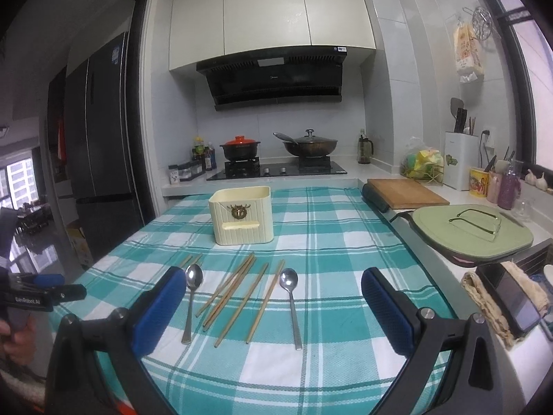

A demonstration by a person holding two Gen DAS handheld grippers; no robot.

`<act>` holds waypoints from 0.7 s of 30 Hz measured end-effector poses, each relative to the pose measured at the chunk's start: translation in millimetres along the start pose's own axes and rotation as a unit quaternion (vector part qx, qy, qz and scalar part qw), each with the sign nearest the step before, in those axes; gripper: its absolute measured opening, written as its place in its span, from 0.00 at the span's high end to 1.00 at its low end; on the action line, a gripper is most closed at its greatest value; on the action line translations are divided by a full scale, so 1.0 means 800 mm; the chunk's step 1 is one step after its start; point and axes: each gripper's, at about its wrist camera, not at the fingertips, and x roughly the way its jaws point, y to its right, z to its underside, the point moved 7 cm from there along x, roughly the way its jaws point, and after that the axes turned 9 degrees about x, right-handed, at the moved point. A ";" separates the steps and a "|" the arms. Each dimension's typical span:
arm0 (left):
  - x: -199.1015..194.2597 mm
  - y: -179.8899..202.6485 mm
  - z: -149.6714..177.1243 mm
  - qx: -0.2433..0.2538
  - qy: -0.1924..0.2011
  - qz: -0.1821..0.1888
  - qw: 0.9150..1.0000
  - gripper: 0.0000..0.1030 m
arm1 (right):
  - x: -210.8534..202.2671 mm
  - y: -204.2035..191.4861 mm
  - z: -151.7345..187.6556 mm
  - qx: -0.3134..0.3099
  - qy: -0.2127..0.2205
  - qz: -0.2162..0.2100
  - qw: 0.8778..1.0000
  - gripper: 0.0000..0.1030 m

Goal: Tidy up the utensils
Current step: 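Lower both tools toward the row of chopsticks and spoons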

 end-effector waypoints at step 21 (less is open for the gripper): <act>0.155 -0.051 0.001 -0.006 -0.082 -0.020 0.996 0.00 | 0.143 0.045 0.044 -0.017 -0.114 0.033 0.993 0.00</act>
